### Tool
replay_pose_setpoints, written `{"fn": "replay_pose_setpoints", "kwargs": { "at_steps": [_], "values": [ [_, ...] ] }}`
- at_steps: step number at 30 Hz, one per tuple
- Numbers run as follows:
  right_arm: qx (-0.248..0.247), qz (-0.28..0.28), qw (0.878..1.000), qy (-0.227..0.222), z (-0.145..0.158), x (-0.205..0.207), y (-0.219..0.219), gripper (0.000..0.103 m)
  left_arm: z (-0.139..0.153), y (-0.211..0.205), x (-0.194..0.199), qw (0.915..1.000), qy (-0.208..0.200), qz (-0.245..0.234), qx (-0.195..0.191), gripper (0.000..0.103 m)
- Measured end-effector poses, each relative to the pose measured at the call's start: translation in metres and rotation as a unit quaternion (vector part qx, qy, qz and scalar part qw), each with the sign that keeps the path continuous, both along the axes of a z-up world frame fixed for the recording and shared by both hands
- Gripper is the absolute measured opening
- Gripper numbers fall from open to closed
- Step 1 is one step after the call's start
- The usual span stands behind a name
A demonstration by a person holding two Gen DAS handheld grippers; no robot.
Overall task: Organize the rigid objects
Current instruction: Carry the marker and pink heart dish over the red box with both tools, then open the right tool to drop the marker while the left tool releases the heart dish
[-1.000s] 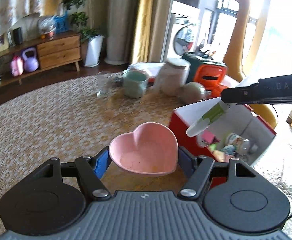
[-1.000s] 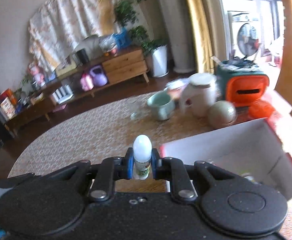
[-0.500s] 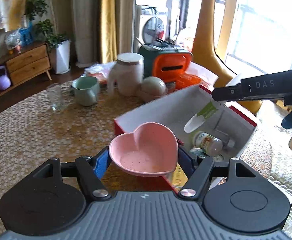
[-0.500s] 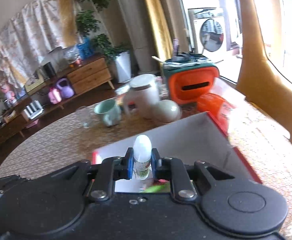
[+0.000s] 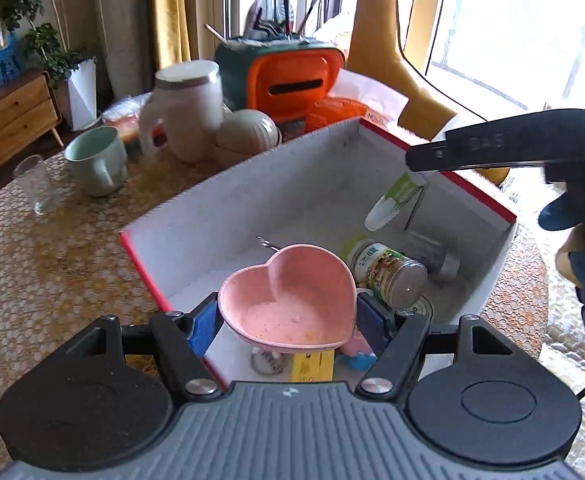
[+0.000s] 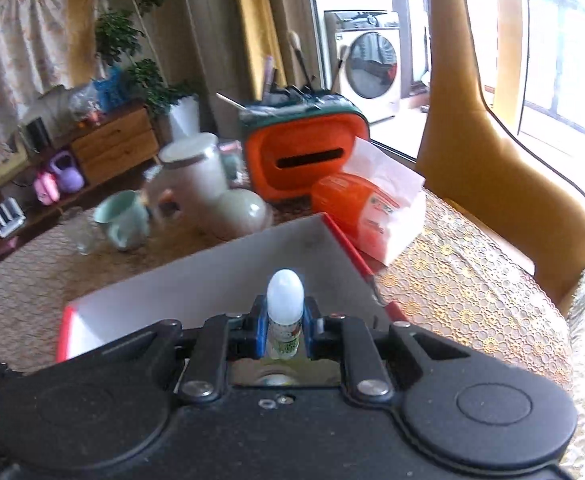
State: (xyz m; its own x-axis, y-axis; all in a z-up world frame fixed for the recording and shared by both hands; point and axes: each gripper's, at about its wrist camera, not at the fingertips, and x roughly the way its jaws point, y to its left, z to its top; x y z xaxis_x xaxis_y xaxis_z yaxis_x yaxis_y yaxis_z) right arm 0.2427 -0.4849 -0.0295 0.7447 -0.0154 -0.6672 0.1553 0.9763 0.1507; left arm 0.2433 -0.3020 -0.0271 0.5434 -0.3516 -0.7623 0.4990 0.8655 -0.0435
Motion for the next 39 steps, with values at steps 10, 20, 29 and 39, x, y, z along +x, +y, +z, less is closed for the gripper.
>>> {"fn": "replay_pose_setpoints", "kwargs": {
  "at_steps": [10,20,29,39],
  "values": [
    [-0.033,0.014,0.999,0.032,-0.029,-0.002,-0.003,0.016,-0.027,-0.033,0.022,0.999,0.039,-0.014,0.017,0.072],
    [-0.01,0.04,0.997,0.069,-0.038,-0.018,-0.003,0.023,-0.043,-0.051,0.028,0.9961,0.071,-0.025,0.045,0.072],
    [-0.009,0.065,0.995,0.076,-0.03,-0.033,0.014,0.029,-0.038,-0.036,0.023,0.9966,0.078,-0.004,0.025,0.072],
    [0.0,0.074,0.995,0.061,-0.012,-0.053,0.031,0.033,-0.018,-0.01,0.0,0.999,0.043,-0.008,0.007,0.077]
  ]
}}
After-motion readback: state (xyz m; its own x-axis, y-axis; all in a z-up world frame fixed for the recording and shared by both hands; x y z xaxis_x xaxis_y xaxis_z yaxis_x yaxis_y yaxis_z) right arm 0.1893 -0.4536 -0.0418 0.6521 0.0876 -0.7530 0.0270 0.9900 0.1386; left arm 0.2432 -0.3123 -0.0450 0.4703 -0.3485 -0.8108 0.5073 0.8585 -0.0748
